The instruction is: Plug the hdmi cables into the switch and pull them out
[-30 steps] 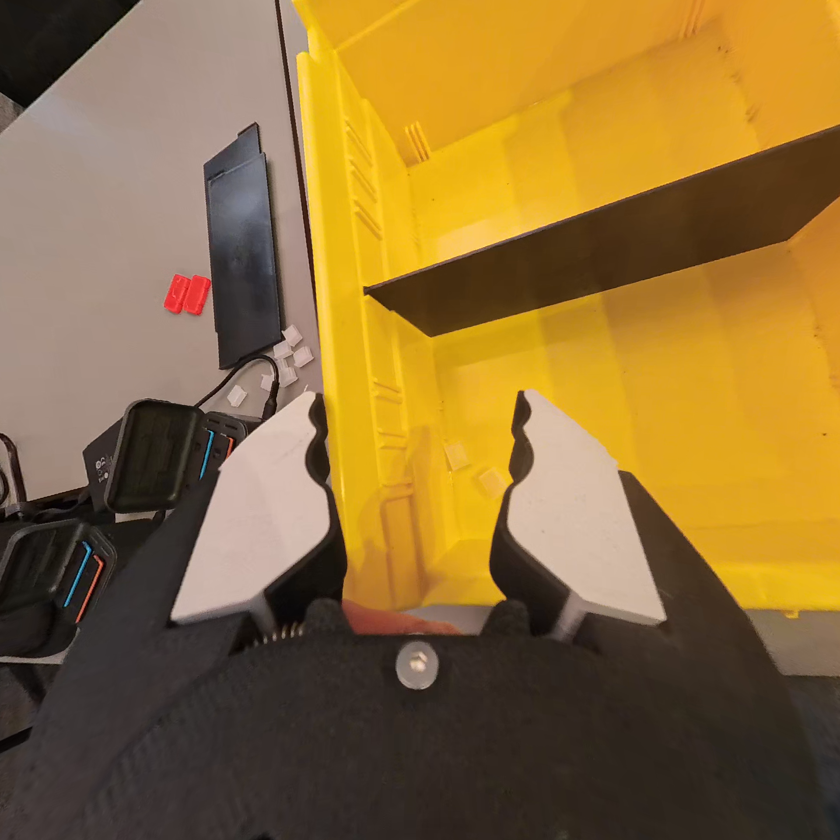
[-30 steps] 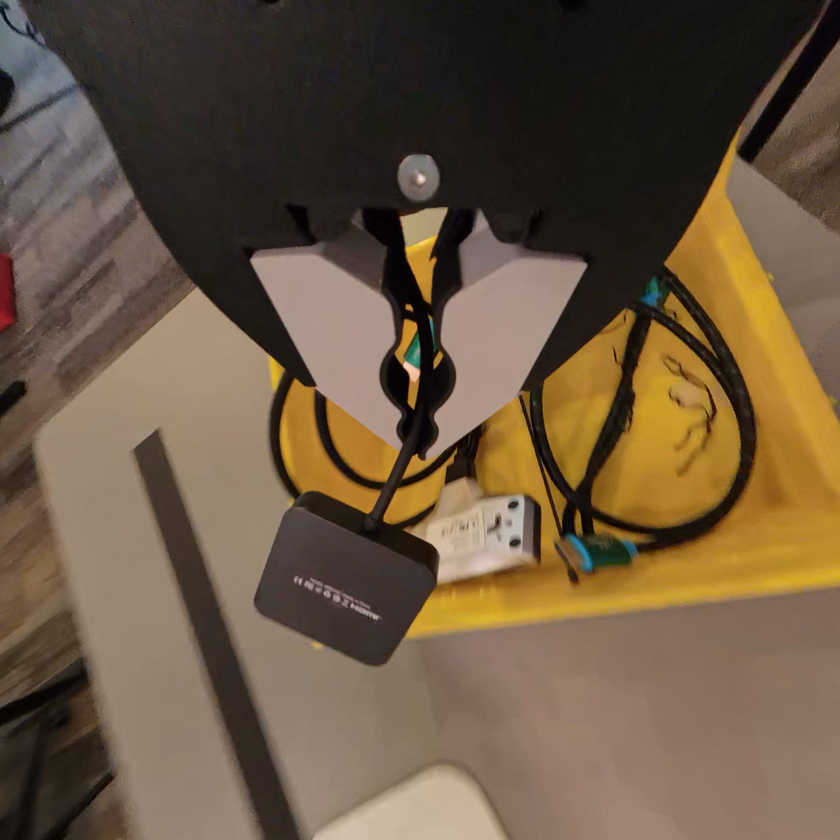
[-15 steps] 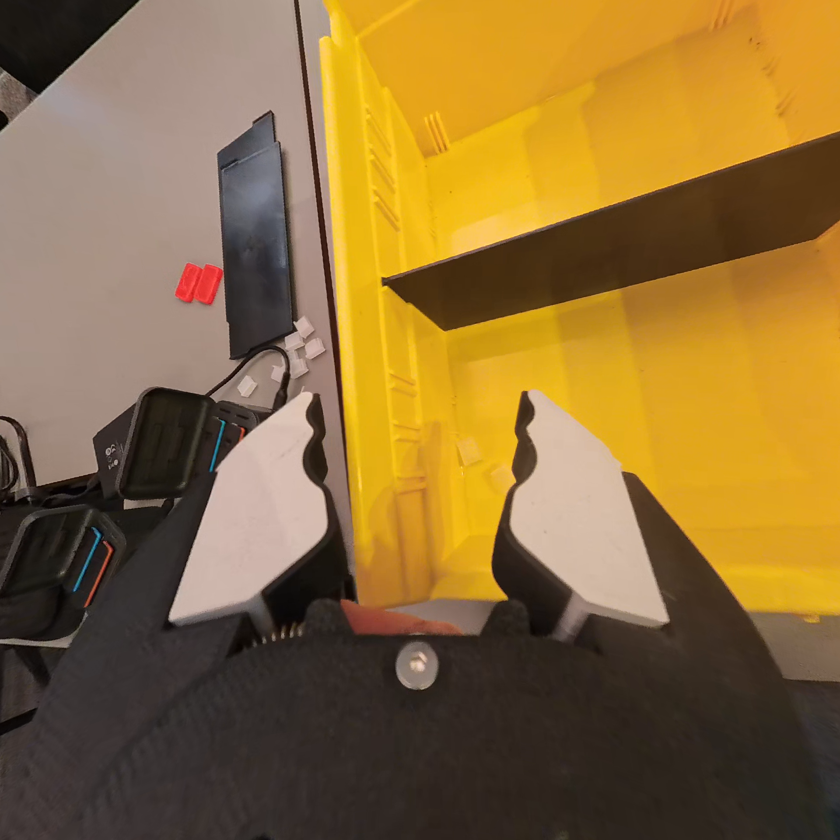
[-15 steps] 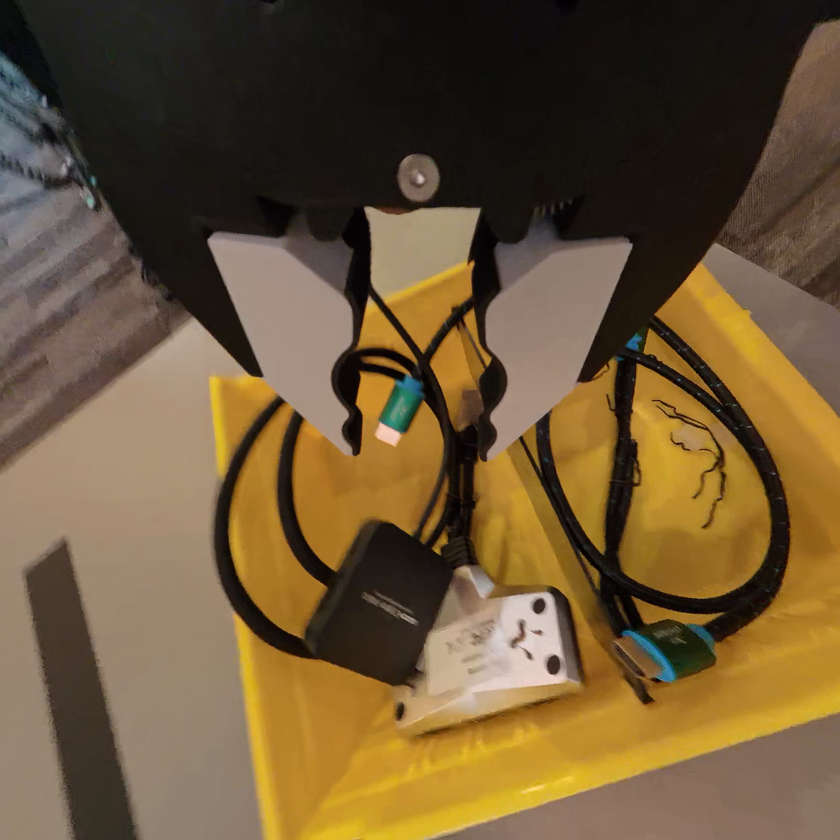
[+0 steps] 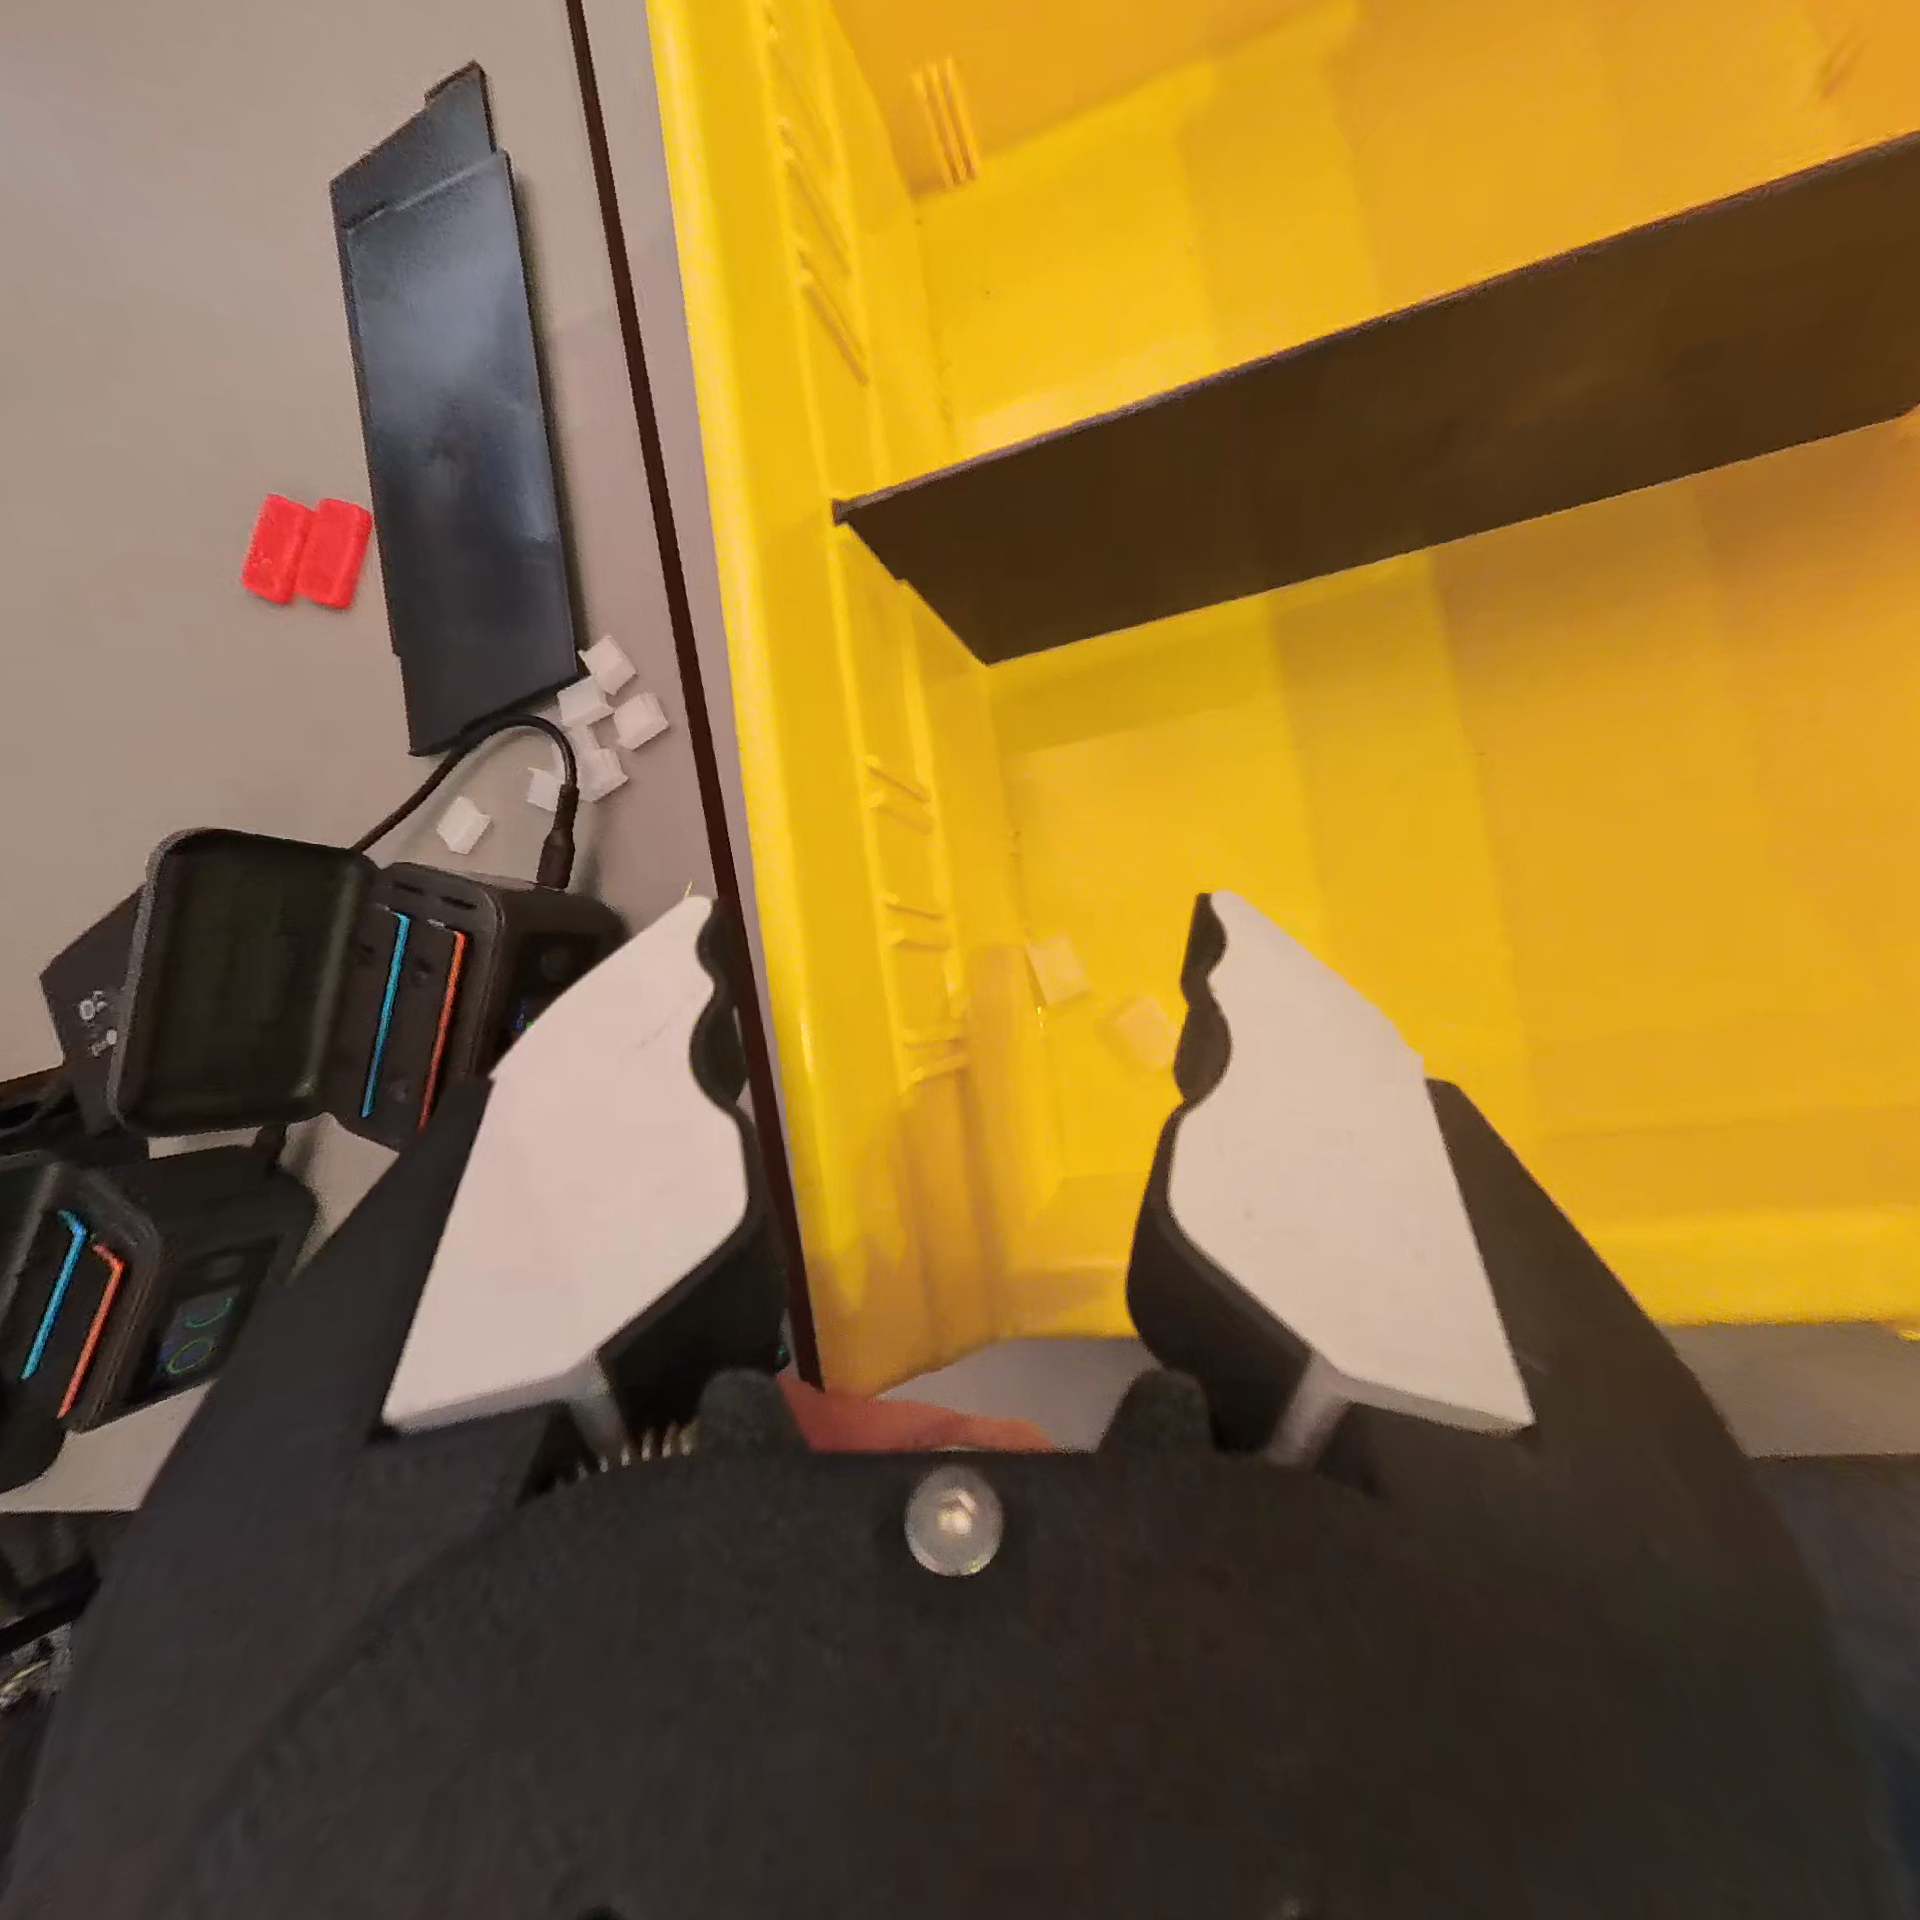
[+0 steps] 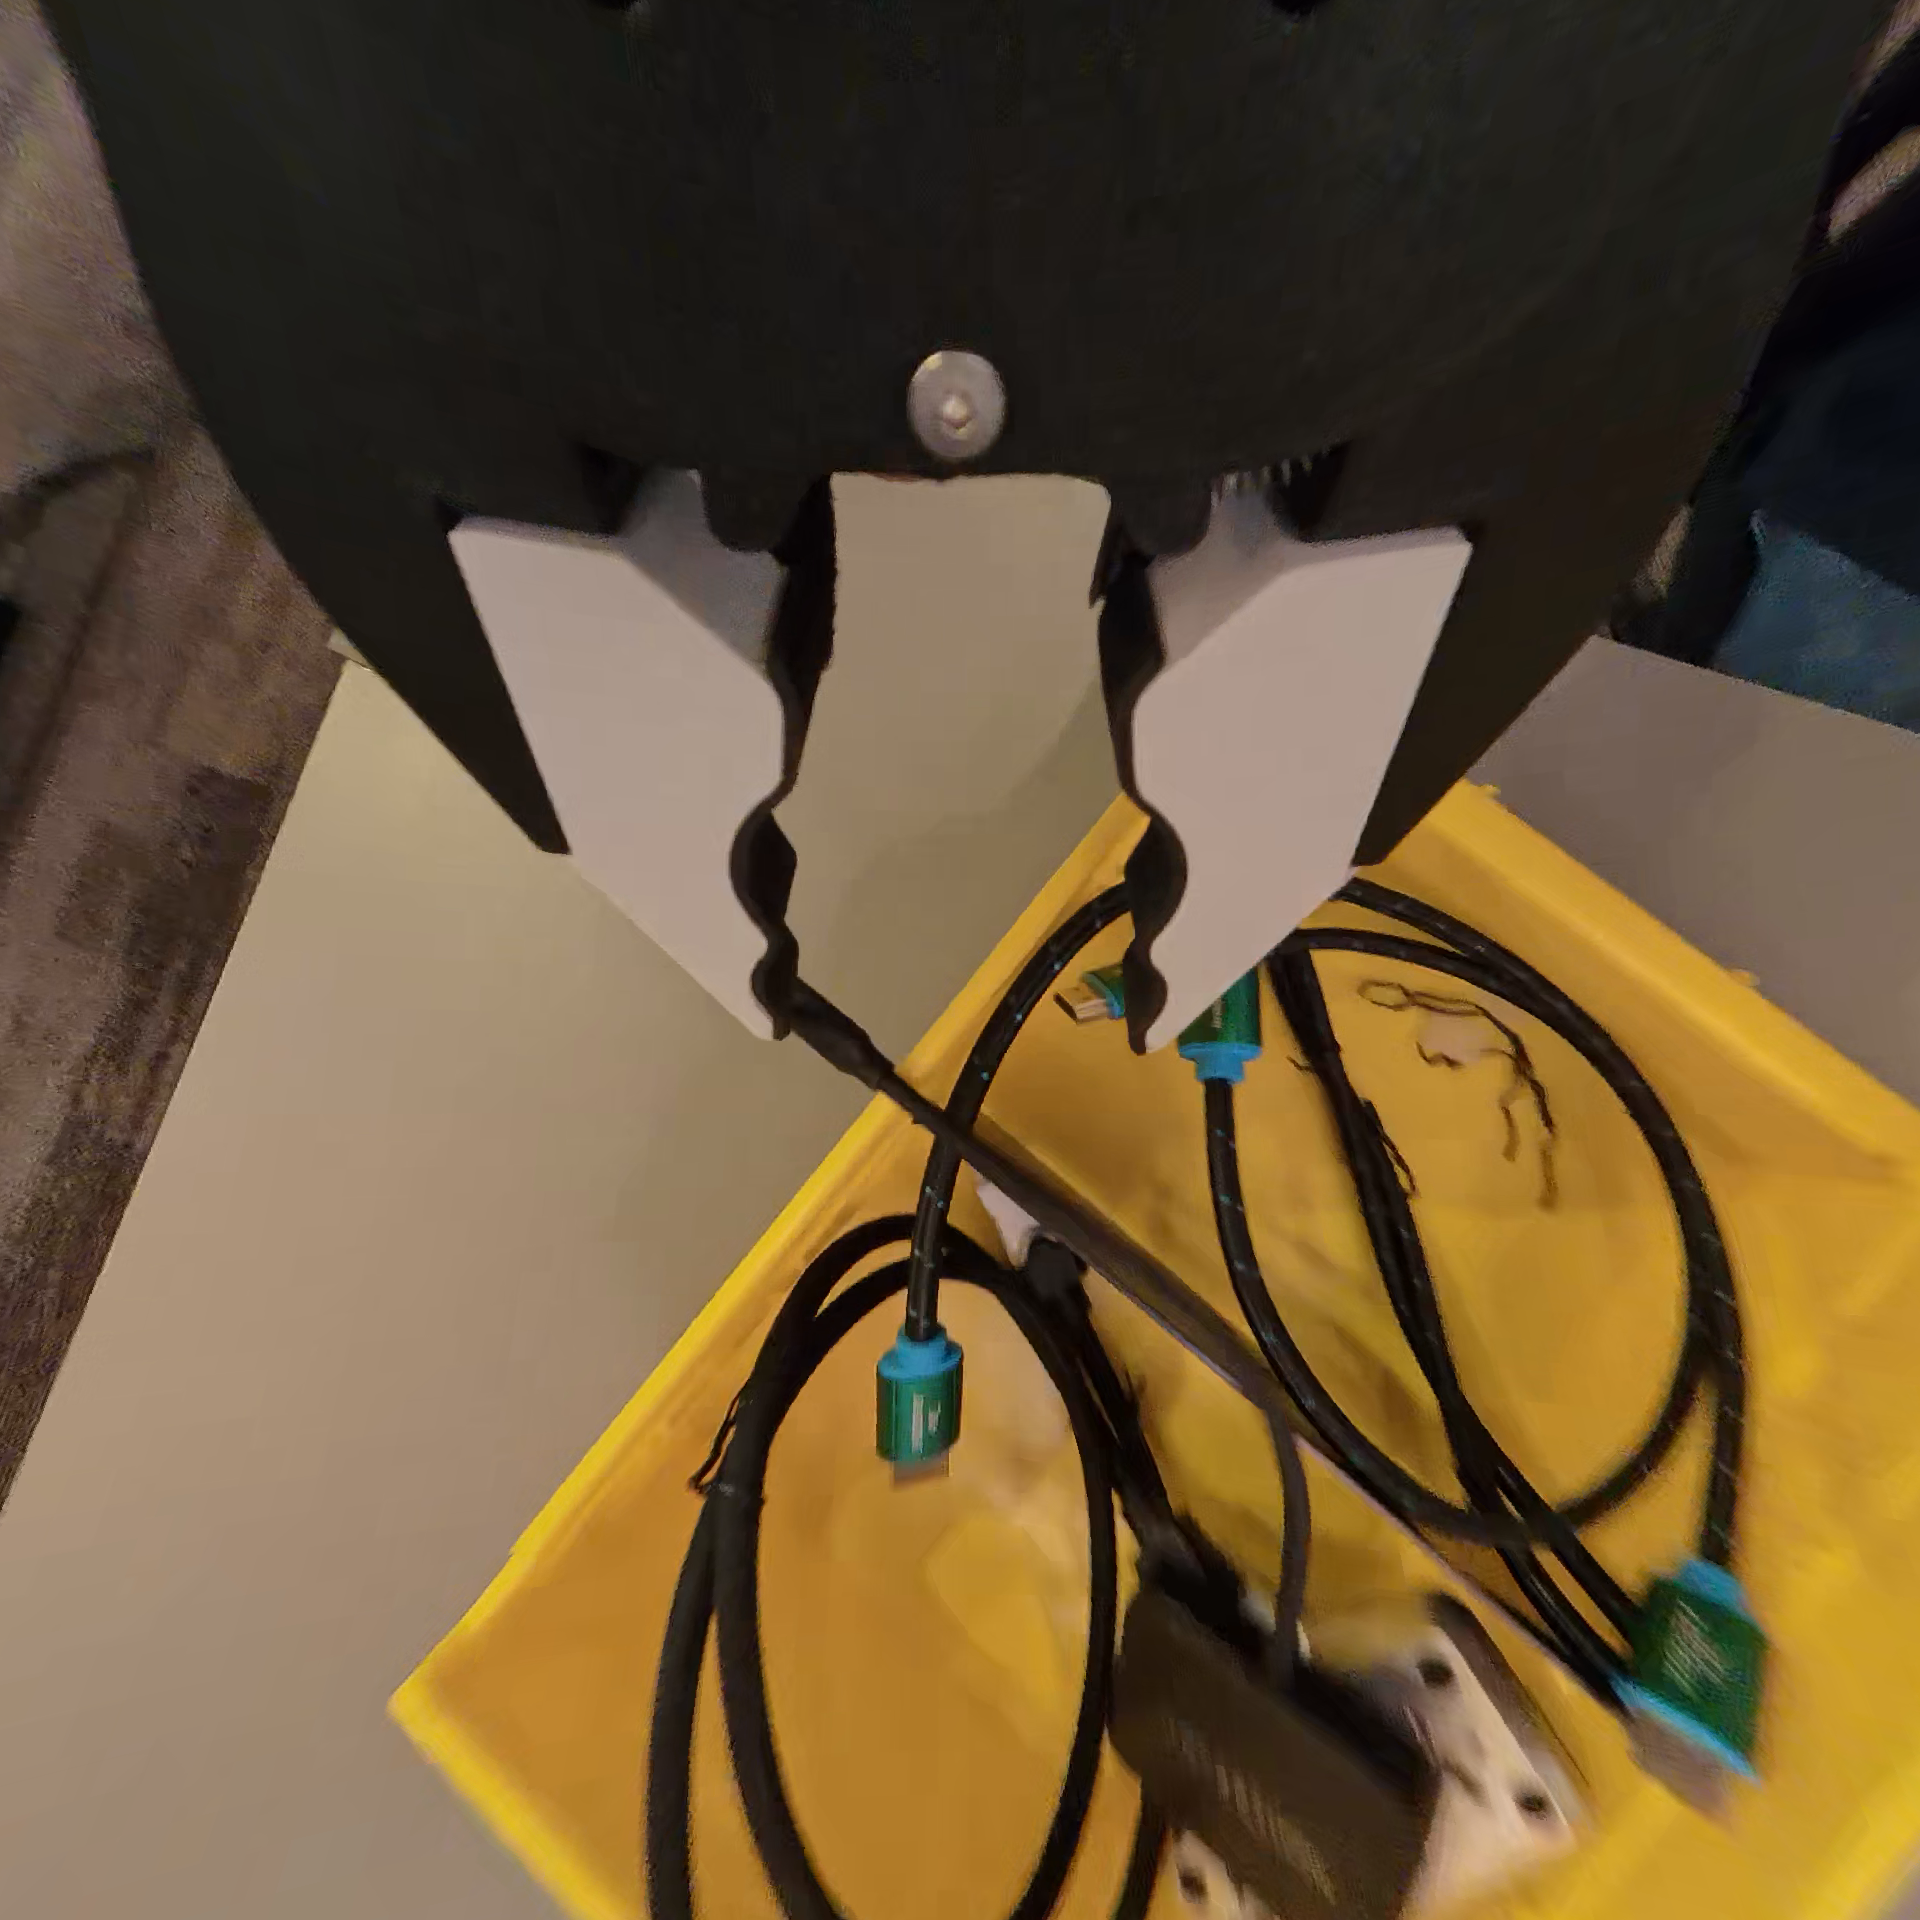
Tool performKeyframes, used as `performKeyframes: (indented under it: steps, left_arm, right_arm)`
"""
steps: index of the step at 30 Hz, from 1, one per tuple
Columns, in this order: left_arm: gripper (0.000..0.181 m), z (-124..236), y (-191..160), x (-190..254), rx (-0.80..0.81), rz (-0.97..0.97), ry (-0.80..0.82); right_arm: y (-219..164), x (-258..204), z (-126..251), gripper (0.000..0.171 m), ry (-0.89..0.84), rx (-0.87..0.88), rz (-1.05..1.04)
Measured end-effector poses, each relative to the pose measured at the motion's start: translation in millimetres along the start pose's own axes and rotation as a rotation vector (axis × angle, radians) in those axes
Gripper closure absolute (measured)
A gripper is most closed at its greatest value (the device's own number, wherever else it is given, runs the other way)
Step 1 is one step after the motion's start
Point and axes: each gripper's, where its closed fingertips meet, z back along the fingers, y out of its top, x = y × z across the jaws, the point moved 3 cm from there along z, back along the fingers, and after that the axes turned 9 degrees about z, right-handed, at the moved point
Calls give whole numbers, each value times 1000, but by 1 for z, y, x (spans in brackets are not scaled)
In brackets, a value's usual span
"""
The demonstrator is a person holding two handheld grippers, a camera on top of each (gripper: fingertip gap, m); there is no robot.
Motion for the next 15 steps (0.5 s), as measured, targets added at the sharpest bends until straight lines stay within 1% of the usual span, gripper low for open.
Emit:
performKeyframes:
  steps: [1, 2, 3, 4, 5, 7, 8, 9, 11, 12, 14, 15]
  left_arm:
    - [101, 0, -1, 0, -1, -1, -6]
    - [101, 0, 0, 1, 6, 13, -18]
    - [102, 1, 0, 1, 14, 31, -27]
    - [103, 1, 0, 0, 17, 39, -28]
    - [103, 0, 0, 0, 13, 36, -25]
    - [104, 0, 0, 0, 11, 22, -10]
    - [103, 1, 1, 0, 11, 19, -7]
    - [103, 1, 1, 0, 14, 16, -5]
    - [103, 1, 1, 1, 16, 14, -4]
    - [103, 1, 0, 1, 16, 13, -3]
    - [103, 2, 0, 1, 20, 11, -1]
    - [103, 3, 0, 1, 24, 9, -3]
  right_arm:
    - [2, 3, 7, 106, -29, 31, -7]
    - [3, 6, 11, 99, -61, 52, 4]
    - [3, 7, 13, 98, -69, 53, 26]
    - [5, 4, 13, 99, -70, 45, 71]
    - [10, 1, 13, 106, -98, 49, 138]
    - [16, -3, 13, 108, -167, 13, 261]
    - [17, -5, 10, 106, -159, -27, 307]
    - [20, -10, 5, 109, -129, -41, 356]
    - [28, -24, -12, 118, -53, -42, 501]
    - [29, -25, -23, 124, -65, -85, 578]
    - [27, -18, -38, 162, -123, -173, 689]
    - [28, -17, -42, 164, -122, -193, 713]
